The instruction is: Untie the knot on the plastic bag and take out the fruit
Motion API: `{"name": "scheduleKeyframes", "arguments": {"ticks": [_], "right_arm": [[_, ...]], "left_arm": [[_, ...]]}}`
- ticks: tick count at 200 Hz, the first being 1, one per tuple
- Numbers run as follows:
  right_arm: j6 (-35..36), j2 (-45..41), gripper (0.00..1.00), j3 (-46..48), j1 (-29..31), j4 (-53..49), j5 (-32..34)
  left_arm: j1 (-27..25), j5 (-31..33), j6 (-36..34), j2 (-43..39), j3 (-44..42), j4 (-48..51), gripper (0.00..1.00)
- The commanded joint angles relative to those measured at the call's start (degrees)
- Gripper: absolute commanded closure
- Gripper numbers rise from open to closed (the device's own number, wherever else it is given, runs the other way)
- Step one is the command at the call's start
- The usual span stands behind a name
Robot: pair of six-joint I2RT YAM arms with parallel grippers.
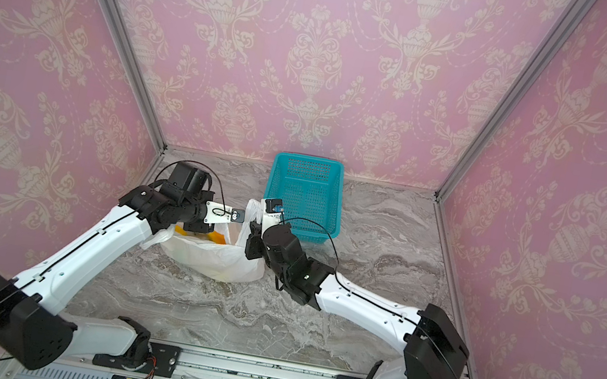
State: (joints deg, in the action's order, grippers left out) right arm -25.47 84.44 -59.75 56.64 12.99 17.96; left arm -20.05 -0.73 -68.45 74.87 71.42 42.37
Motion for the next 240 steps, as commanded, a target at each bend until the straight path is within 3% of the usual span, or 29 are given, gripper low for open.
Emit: {"name": "scheduleKeyframes", "arguments": {"ticks": [1,15,46,93,136,196,215,240], "right_arm": [[0.0,-2.9,0.75,2.0,-0.2,1.7,1.5],[0.2,-3.7,0.59,3.0,-0.2,2.4,2.2],[0.7,-6.0,0.37,5.0,-0.7,2.6,3.7],[2.0,-12.1,0.19,9.0,-2.3,1.4,6.2],[1.5,-17.6,0.11,14.2,-5.1,3.3,8.3],[1.0,-15.8,0.11,13.2,-6.5,2.4,6.4],[1.0,-13.9,0.11,12.0,-6.7,2.1,5.4],[0.9,-11.1,0.11,10.4,-6.8,2.2,3.3]], "left_arm": [[0.8,-1.6,4.4,0.8,-0.1,-4.3,1.00],[3.0,-3.3,8.8,1.0,2.0,-6.2,1.00],[7.2,-2.6,13.8,1.7,7.1,-7.2,1.00],[14.6,1.4,23.3,3.4,15.3,-12.0,1.00],[16.5,1.3,33.7,9.7,29.0,-7.1,1.00],[16.9,14.0,40.3,16.0,38.8,-9.6,1.00],[16.7,11.6,42.9,16.4,40.2,-8.0,1.00],[15.1,7.7,51.3,14.5,38.2,-6.8,1.00]]}}
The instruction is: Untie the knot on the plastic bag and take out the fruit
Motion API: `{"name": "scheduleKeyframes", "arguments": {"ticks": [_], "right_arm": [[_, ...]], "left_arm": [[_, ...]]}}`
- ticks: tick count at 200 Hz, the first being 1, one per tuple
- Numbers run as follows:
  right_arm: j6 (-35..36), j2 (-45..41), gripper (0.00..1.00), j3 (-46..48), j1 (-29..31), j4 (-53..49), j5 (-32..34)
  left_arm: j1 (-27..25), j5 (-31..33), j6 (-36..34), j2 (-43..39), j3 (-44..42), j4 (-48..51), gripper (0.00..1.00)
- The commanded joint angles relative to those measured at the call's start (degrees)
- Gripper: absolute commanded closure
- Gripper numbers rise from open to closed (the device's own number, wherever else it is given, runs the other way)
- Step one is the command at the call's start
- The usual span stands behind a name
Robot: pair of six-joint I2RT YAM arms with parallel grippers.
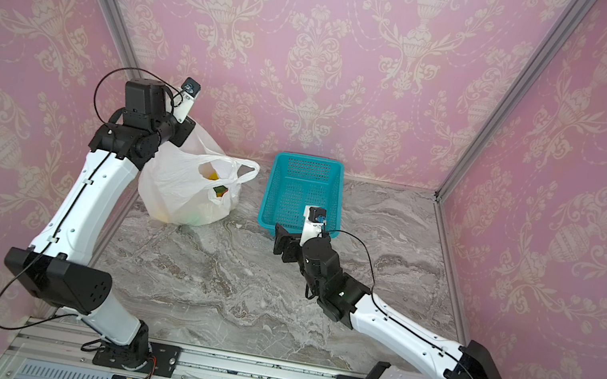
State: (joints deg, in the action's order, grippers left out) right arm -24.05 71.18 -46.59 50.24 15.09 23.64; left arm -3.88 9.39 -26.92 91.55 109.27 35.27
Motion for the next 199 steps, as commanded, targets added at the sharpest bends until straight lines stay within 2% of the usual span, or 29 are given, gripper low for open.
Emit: {"name": "scheduleKeyframes", "arguments": {"ticks": [1,28,44,57,74,101,120,138,164,179,199], "right_arm": [[-0.6,2.3,0.11,-2.8,-0.4,0.1,-2.4],[-2.0,5.3,0.15,-3.6,-0.4,2.0,-6.3],[-2.6,7.2,0.18,-3.9,-0.2,4.1,-11.2],[-0.8,8.9,0.19,-5.0,0.2,5.1,-16.3],[2.0,10.7,0.15,-6.1,1.6,5.3,-17.1],[4.3,13.6,0.09,-7.4,1.9,7.2,-20.1],[6.5,16.3,0.07,-10.4,2.4,6.3,-22.8],[6.6,20.0,0.08,-14.6,2.7,3.3,-21.0],[1.7,25.7,0.12,-18.7,2.7,0.8,-15.0],[-2.8,28.2,0.13,-17.7,2.7,4.3,-12.0],[-4.9,28.6,0.10,-12.9,1.9,17.5,-11.8]], "left_arm": [[-1.2,-2.7,10.2,-2.3,0.1,0.3,1.00],[-5.9,-15.5,19.7,-9.3,-13.9,-4.4,1.00],[-9.5,-18.1,25.3,-14.3,-25.3,-12.1,1.00],[-10.4,-20.8,29.7,-18.0,-34.0,-18.4,1.00],[-10.4,-21.7,31.9,-21.5,-41.6,-23.1,1.00],[-10.4,-20.2,26.7,-24.8,-43.7,-22.2,1.00],[-10.4,-15.4,26.3,-27.2,-45.3,-23.9,1.00],[-10.0,-17.9,25.4,-30.9,-50.1,-29.9,1.00],[-9.4,-20.8,25.8,-35.1,-55.7,-35.5,1.00],[-9.3,-21.5,25.4,-35.0,-55.7,-35.3,1.00],[-9.0,-24.1,23.6,-34.9,-55.4,-34.3,1.00]]}}
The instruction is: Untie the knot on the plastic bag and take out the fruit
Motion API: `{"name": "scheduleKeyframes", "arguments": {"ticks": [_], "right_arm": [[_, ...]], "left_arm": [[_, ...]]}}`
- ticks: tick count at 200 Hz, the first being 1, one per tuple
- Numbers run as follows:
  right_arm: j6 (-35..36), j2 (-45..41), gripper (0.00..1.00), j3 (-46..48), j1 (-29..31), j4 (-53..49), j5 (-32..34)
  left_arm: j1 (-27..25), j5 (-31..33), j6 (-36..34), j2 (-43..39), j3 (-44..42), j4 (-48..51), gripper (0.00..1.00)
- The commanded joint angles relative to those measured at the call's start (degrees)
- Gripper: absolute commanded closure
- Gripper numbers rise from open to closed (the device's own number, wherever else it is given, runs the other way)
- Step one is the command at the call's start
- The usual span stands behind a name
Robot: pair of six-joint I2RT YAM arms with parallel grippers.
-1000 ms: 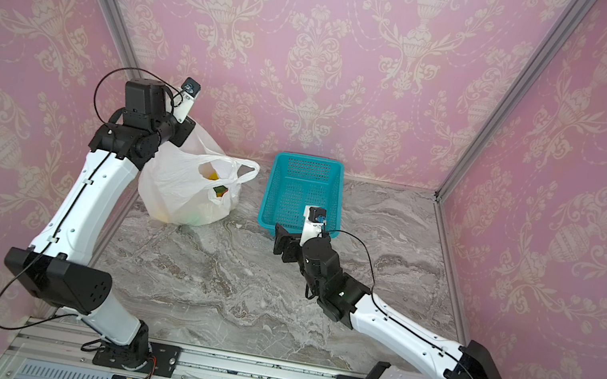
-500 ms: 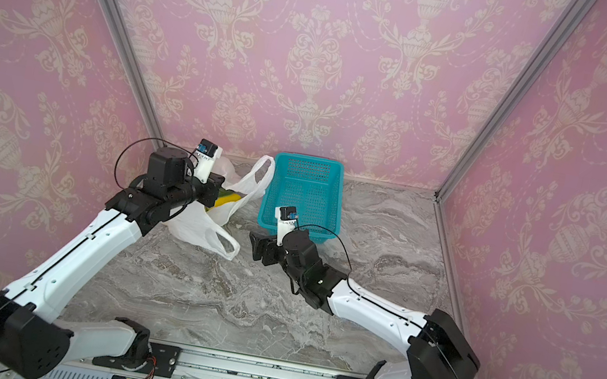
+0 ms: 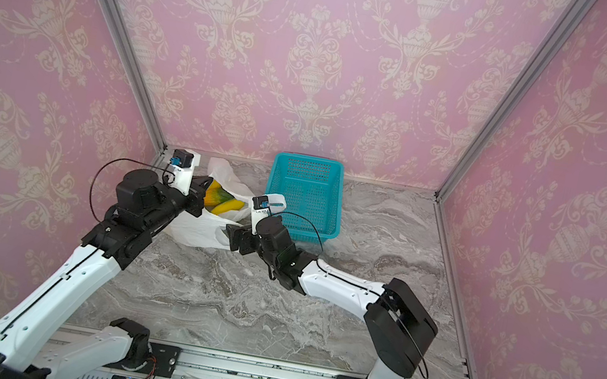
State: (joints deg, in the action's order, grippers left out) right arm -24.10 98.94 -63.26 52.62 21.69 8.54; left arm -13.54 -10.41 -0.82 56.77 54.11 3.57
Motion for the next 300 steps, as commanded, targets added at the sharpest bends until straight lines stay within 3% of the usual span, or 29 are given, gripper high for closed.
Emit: {"name": "scheduleKeyframes", "arguments": {"ticks": [1,30,62,85,101,128,146,175,200,225,241,269,300], "right_arm": [[-4.9,0.8,0.10,3.9,-0.5,11.3,3.2],[-7.2,-0.2,0.11,4.6,-3.9,12.4,-0.1],[-3.3,-6.8,0.11,11.2,-6.2,19.4,-12.4],[-3.9,-14.0,0.08,21.5,-7.3,29.6,-10.3],[-7.6,-15.6,0.16,24.7,-9.6,33.3,-9.1],[-14.3,-9.6,0.35,17.9,-12.3,20.6,-7.5],[-17.5,-2.5,0.39,14.0,-11.7,22.2,-10.8],[-21.5,5.8,0.37,7.6,-9.2,21.9,-13.6],[-20.8,8.3,0.27,3.9,-5.5,19.2,-11.5],[-21.7,12.1,0.21,-1.5,-4.7,15.0,-11.3],[-22.2,14.9,0.20,-6.6,-4.7,11.2,-11.6],[-23.5,16.6,0.16,-5.8,-4.3,13.9,-9.7],[-22.1,19.8,0.17,-12.1,-4.2,4.5,-7.5]], "left_arm": [[0.7,-4.4,-2.6,-0.1,-0.3,-2.8,1.00],[0.7,-8.3,-4.5,-2.1,-3.8,-7.9,1.00],[0.7,-1.2,-6.6,-1.1,-4.2,-6.4,1.00],[0.7,-2.8,-6.7,0.5,-4.2,-6.9,1.00],[0.7,-5.0,-6.4,0.7,-4.1,-7.0,1.00],[0.6,-13.3,-6.0,-0.7,-5.8,-10.7,1.00],[0.2,-15.4,-5.7,-2.0,-7.3,-13.0,1.00],[0.1,-14.3,-5.2,-1.5,-6.8,-12.5,1.00],[0.2,-11.9,-4.7,-1.4,-6.3,-11.7,1.00],[0.2,-14.2,-4.2,-1.7,-6.1,-12.0,1.00],[0.2,-14.4,-4.0,-2.3,-6.7,-12.7,1.00],[0.1,-12.9,-4.2,-1.9,-6.3,-12.0,1.00],[0.2,-14.3,-3.8,-2.3,-6.7,-13.0,1.00]]}}
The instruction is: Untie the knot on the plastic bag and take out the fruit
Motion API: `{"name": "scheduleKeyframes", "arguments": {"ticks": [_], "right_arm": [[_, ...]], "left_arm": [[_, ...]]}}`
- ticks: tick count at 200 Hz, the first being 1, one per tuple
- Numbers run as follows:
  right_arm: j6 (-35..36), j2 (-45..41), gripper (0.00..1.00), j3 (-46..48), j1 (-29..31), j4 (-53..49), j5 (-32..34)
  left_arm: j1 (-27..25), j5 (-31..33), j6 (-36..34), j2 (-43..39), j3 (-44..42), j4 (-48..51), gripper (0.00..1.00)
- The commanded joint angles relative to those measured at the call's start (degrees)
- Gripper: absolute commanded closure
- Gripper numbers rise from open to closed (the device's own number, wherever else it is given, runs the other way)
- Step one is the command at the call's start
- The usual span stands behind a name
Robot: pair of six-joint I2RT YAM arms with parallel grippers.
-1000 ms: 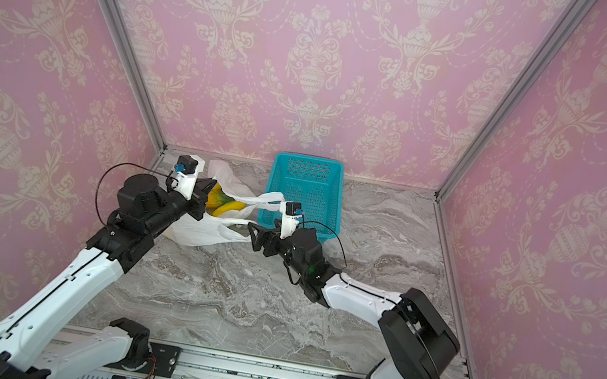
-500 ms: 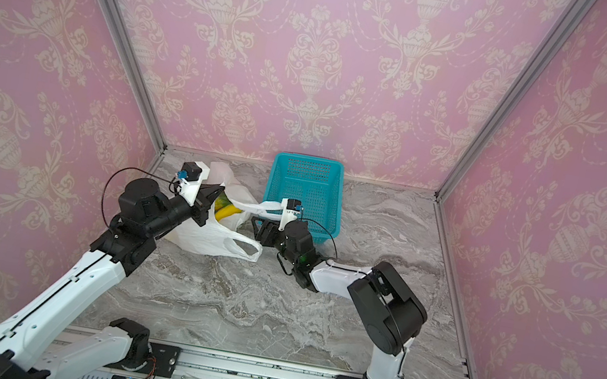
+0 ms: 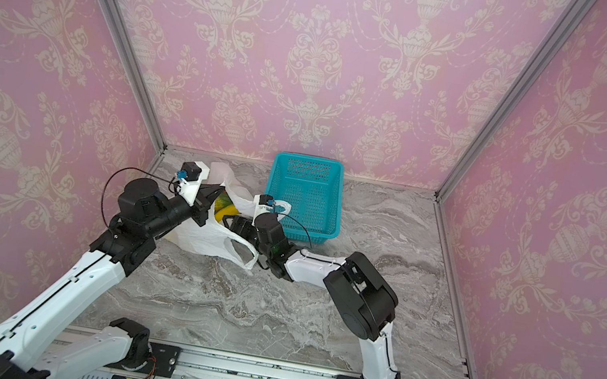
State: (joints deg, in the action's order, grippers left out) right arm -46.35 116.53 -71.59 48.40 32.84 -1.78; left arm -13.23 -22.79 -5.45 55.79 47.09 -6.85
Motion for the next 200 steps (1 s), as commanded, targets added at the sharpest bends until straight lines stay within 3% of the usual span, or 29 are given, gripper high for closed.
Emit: {"name": "scheduleKeyframes", "arguments": {"ticks": [1,26,63,80,109,124,156,200], "right_arm": [[0.0,2.3,0.17,-3.7,0.1,-6.7,3.0],[-0.8,3.9,0.17,-3.8,0.1,-6.9,5.3],[-1.3,7.1,0.21,-6.6,0.0,-8.0,3.7],[-1.0,7.9,0.32,-7.8,0.0,-8.8,2.9],[-2.3,5.1,0.75,-2.1,0.0,-4.0,5.0],[-2.2,2.6,0.89,0.9,0.2,-3.8,7.3],[-4.1,-3.0,0.97,11.2,2.7,-1.1,14.8],[-6.9,-5.6,1.00,19.9,9.2,0.9,26.6]], "left_arm": [[-0.1,-1.9,0.8,-1.3,0.2,-2.5,1.00],[-0.1,0.3,0.5,-1.8,0.2,-1.9,1.00],[0.0,0.3,0.5,-2.2,0.0,-2.5,1.00],[0.1,0.9,0.2,-2.4,0.0,-2.2,1.00],[1.5,3.2,0.1,-2.1,-0.1,-2.2,1.00],[2.7,6.2,-0.4,-1.8,0.0,-1.5,1.00],[5.9,9.0,0.2,-0.9,0.3,-1.3,1.00],[6.6,5.4,-1.5,-2.3,-0.1,-1.7,1.00]]}}
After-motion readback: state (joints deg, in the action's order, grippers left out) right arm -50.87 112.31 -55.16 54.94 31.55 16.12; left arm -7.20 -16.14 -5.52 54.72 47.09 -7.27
